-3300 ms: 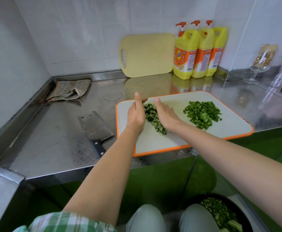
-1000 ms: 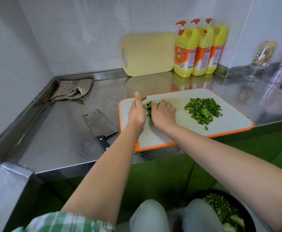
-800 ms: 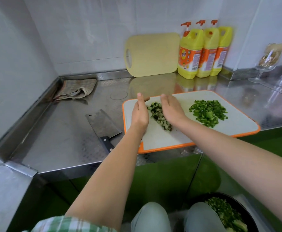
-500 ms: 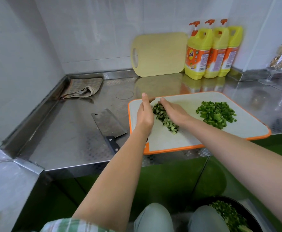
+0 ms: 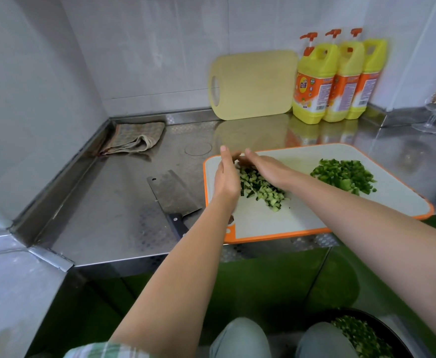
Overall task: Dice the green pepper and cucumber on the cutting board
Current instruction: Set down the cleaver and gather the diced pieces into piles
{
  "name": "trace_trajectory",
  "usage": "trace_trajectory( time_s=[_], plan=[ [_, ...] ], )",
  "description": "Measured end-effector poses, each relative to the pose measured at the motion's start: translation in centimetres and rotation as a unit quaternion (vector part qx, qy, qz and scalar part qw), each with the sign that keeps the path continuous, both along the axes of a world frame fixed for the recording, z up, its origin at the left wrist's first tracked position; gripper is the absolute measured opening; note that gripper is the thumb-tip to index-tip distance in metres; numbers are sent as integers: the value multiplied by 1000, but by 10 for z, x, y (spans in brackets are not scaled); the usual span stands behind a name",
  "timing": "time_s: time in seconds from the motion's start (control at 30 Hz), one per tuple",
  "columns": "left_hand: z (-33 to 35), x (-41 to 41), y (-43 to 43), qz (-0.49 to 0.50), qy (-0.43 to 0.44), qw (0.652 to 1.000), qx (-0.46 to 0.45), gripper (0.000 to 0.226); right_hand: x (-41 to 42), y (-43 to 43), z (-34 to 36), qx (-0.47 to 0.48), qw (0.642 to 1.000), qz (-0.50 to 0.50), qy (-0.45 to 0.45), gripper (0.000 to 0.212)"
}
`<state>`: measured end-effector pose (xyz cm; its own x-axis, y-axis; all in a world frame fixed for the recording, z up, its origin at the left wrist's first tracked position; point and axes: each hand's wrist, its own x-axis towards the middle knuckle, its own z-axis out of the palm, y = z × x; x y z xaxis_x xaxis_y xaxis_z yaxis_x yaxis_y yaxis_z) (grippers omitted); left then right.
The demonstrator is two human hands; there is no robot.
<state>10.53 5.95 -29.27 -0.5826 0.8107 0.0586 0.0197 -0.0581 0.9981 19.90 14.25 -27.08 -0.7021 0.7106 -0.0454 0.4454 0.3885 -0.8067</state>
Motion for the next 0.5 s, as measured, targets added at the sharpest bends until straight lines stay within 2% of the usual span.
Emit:
trace_trajectory(
  time_s=[0.2, 0.3, 0.43, 0.5],
  plan=[
    [3, 0, 2, -20, 26, 999, -14, 70, 23, -1, -1, -33, 996, 20, 74, 56],
    [9, 0, 3, -27, 38, 999, -27, 72, 33, -1, 2, -29, 993, -27, 110, 59],
    [9, 4, 1, -21, 42, 998, -37, 74, 44, 0, 1, -48, 988, -123, 75, 71],
    [7, 12, -1, -27, 43, 998, -45, 75, 41, -7, -4, -71, 986, -133, 68, 74]
  ],
)
